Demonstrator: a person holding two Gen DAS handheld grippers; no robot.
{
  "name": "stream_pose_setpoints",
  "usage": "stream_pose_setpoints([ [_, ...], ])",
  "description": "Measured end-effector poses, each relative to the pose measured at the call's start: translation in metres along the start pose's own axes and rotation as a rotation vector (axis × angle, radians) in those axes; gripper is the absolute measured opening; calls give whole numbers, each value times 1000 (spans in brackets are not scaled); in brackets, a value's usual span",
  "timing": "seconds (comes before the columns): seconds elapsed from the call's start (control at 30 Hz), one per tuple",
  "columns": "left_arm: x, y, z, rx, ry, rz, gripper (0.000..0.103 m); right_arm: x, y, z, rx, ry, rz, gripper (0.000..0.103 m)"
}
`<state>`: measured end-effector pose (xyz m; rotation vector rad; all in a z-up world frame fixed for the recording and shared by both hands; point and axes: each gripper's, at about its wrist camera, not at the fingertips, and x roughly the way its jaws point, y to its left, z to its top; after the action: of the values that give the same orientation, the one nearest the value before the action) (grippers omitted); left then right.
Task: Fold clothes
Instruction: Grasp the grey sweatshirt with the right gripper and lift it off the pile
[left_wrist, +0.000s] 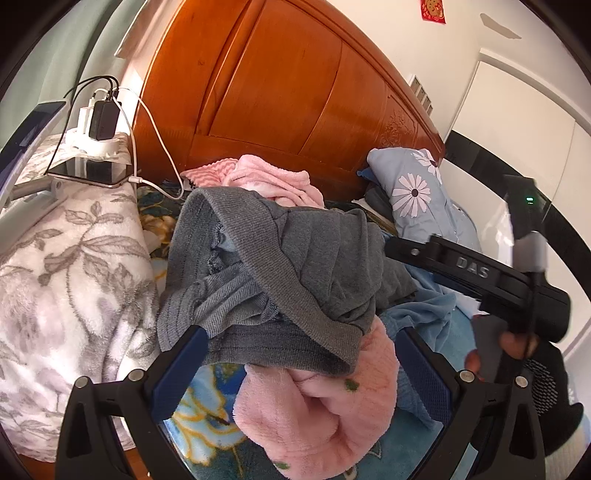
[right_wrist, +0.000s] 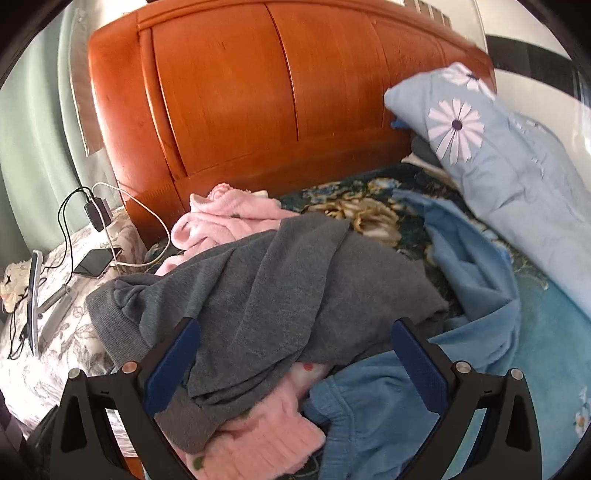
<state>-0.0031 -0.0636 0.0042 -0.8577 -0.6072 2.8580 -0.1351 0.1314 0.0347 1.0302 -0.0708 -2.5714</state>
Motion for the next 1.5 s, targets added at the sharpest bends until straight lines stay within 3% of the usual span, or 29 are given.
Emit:
stream_pose_setpoints([
  [0.03, -1, 1, 0, 3, -4, 4, 103, 12, -2, 2, 23, 20, 18, 102],
  [0.1, -3, 2, 1, 9, -12, 15, 103, 33, -7, 3, 88, 64, 80, 87],
  [0.13, -4, 2, 2, 13, -15, 23, 103, 40, -9, 2, 132, 83, 112, 66],
  [0.2, -7, 2, 3, 22, -22, 29, 103, 51, -13, 1, 217, 111, 175, 54],
  [0.27, -11, 3, 5, 24, -32, 30, 103, 46, -19, 4, 291, 92, 231, 17],
  [0.3, -14, 3, 5, 22, -38, 29, 103, 40, -25, 7, 335, 74, 271, 11],
  [0.37, -18, 5, 6, 13, -50, 20, 103, 25, -33, 17, 412, 35, 363, 11],
  [0.6, -36, -1, 9, 20, -77, 10, 103, -57, -52, 65, 498, -136, 529, 10],
  [0.77, -51, -19, 9, 92, -114, 2, 103, -140, -60, 100, 471, -261, 527, 10],
  [1.0, -63, -61, 2, 192, -88, -77, 103, -286, -65, 114, 373, -410, 410, 10],
  [1.13, -80, -89, -18, 235, -36, -166, 103, -391, -70, 95, 293, -499, 315, 10],
  [1.23, -93, -115, -34, 281, 3, -214, 103, -454, -82, 55, 250, -492, 168, 10],
  [1.33, -106, -142, -52, 331, 32, -254, 103, -497, -119, -14, 308, -447, 38, 10],
  [1.5, -116, -180, -79, 409, 86, -285, 103, -562, -202, -143, 531, -408, -169, 10],
])
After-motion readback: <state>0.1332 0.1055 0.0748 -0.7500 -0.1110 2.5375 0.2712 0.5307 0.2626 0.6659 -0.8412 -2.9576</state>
